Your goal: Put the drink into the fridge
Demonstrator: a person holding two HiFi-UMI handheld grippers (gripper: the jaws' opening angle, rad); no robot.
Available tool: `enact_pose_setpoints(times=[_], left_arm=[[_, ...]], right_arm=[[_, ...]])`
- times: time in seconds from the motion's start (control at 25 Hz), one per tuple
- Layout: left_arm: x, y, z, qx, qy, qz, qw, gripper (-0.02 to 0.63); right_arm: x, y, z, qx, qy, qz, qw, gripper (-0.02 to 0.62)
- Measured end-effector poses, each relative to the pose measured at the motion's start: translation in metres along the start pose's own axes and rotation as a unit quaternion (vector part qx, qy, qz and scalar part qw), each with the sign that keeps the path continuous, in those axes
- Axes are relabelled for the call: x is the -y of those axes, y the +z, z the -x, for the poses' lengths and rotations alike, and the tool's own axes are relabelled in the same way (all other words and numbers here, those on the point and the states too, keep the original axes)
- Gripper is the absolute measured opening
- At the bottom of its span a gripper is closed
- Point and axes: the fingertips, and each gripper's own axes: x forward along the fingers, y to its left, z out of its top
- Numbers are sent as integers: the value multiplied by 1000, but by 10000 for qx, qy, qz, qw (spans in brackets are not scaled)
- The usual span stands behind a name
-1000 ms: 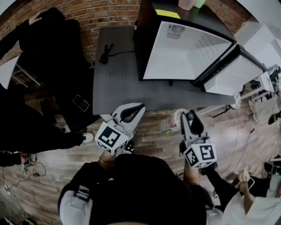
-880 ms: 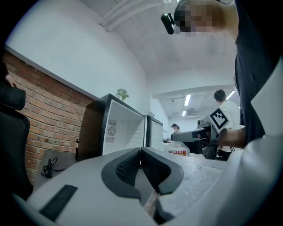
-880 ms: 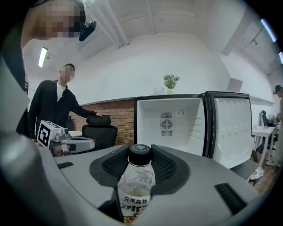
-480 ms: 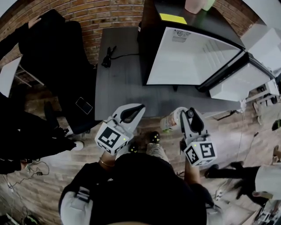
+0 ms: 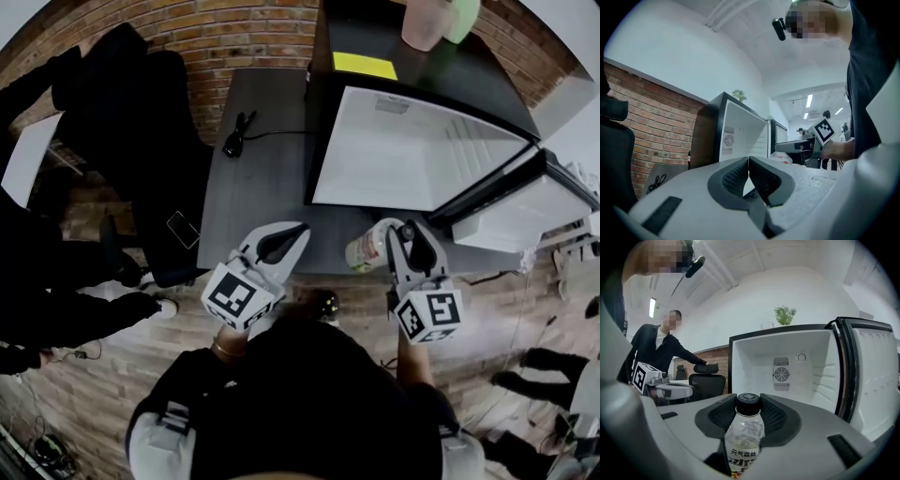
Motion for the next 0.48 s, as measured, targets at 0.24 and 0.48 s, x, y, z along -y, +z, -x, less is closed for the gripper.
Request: enact_pose_setpoints(times=[0.24, 0.48], left_arm=[[-15, 6, -23, -9, 389, 19, 9992, -3], [-30, 8, -35, -2, 769, 37, 9970, -3]], right_arm=[[33, 14, -39, 46, 279, 106, 9995, 152], [62, 20, -76, 27, 473, 251, 9986, 151]])
